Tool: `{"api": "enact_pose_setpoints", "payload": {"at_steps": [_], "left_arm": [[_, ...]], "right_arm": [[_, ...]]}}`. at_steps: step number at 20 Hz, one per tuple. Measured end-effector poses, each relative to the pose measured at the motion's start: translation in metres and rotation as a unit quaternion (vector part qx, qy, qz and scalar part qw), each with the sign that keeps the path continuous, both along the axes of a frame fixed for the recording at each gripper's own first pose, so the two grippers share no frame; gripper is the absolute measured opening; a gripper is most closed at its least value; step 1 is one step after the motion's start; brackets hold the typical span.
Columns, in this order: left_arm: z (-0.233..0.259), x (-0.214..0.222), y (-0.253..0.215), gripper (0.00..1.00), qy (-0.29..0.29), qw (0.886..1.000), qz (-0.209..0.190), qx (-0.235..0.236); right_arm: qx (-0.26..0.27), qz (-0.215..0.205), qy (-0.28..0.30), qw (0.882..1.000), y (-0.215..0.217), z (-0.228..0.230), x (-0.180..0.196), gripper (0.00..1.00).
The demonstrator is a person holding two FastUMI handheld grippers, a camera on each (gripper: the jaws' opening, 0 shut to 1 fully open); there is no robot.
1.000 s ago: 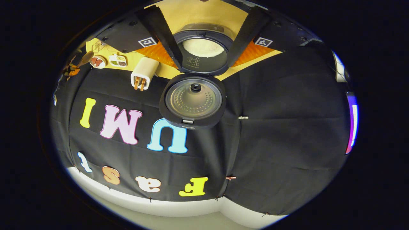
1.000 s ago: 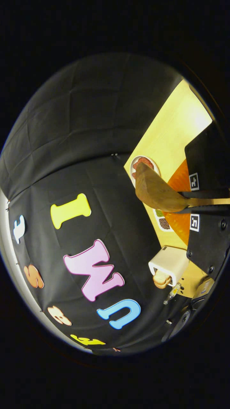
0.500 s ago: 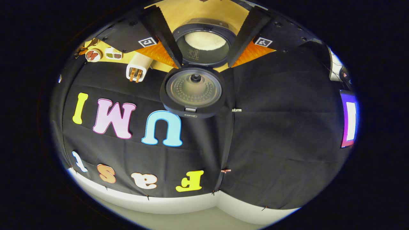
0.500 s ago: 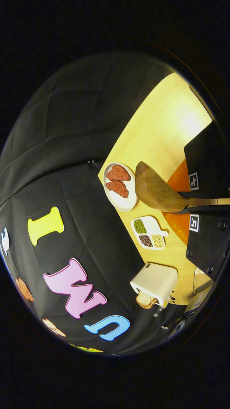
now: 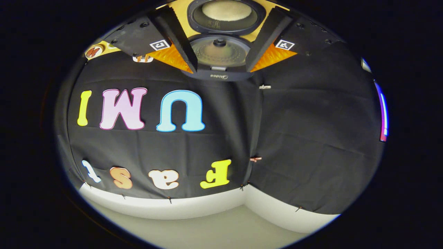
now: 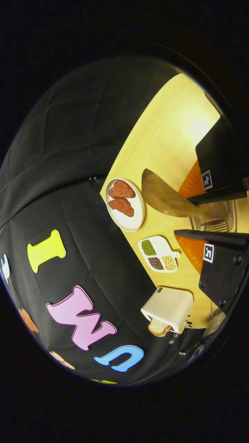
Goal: Close the left gripper, press the button to open the rice cooker; take a wooden spoon from the chopstick holder with the right hand, scoop a spoonful of rice and pour it into the rice cooker, then put the wooden spoon back into the chopstick holder.
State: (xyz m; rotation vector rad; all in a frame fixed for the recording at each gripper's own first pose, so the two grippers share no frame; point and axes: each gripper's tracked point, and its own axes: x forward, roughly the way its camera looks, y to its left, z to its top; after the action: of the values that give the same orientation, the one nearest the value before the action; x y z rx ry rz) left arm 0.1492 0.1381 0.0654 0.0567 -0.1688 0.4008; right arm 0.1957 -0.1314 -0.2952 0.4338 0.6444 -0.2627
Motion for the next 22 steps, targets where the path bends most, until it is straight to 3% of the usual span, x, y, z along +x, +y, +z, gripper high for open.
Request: {"api": "enact_pose_setpoints", "payload": {"at_steps": [3, 9, 14, 19, 22], "left_arm": [[0.010, 0.025, 0.007, 0.92, -0.005, 0.999, -0.027, 0.031], [0.031, 0.076, 0.018, 0.94, -0.034, 0.993, -0.079, 0.075], [0.013, 0.108, 0.046, 0.96, -0.002, 0.996, -0.070, 0.053], [0.001, 0.101, 0.044, 0.99, 0.034, 0.996, -0.074, 0.032], [-0.017, 0.073, 0.035, 1.00, 0.076, 0.995, -0.070, 0.009]], "right_arm": [[-0.032, -0.004, -0.012, 0.999, -0.011, 0.023, -0.031, 0.99], [-0.111, -0.013, -0.047, 0.993, -0.027, 0.088, -0.109, 0.98], [-0.129, -0.015, -0.063, 0.989, -0.009, 0.121, -0.156, 0.99], [-0.137, 0.020, -0.067, 0.988, 0.024, 0.124, -0.169, 0.99], [-0.126, 0.039, -0.073, 0.989, 0.044, 0.121, -0.166, 0.99]]}}
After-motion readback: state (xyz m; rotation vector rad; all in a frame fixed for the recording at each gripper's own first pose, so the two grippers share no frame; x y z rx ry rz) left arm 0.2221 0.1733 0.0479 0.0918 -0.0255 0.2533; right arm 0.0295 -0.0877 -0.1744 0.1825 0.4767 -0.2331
